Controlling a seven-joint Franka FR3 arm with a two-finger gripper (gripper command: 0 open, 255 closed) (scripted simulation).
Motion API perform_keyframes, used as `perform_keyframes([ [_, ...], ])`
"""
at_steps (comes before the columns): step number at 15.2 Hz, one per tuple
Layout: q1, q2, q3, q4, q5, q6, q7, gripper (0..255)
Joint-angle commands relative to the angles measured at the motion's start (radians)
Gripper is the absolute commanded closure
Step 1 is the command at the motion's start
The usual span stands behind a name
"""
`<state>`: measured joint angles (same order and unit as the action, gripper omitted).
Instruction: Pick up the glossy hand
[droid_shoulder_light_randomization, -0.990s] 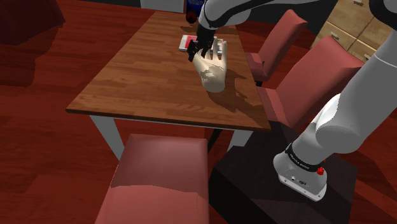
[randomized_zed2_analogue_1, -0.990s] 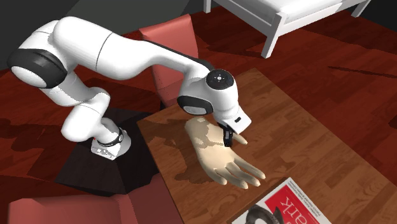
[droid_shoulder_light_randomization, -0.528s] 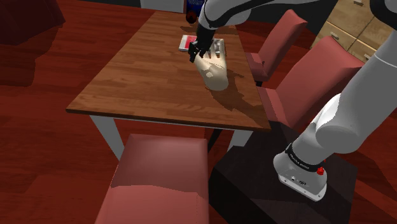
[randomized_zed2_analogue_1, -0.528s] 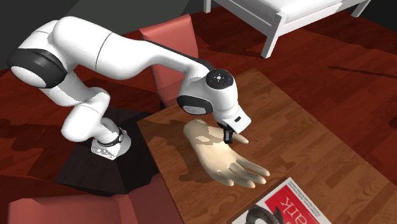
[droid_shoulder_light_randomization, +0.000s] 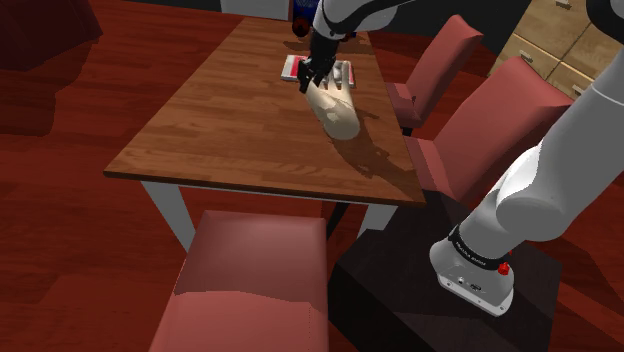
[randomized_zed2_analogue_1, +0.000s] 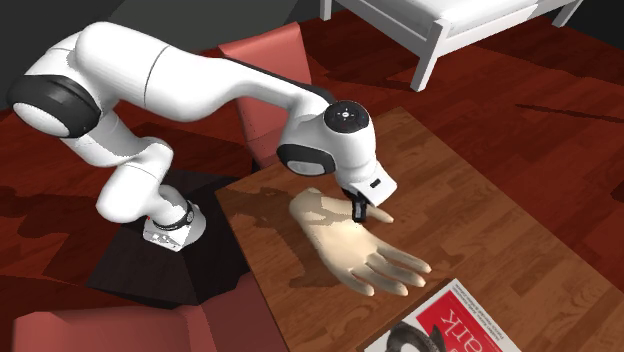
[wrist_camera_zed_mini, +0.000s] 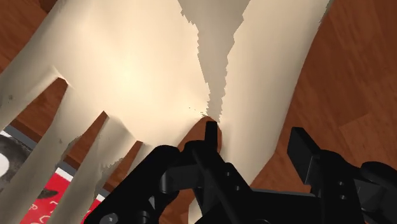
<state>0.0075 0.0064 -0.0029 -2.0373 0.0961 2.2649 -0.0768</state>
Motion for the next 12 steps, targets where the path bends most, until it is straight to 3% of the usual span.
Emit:
perform_keyframes([
  [1, 0.000, -0.006, 0.000, 0.023, -0.003, -0.027, 0.004, 255],
  [12, -0.001, -0.032, 0.000, 0.117, -0.010, -0.146, 0.015, 255],
])
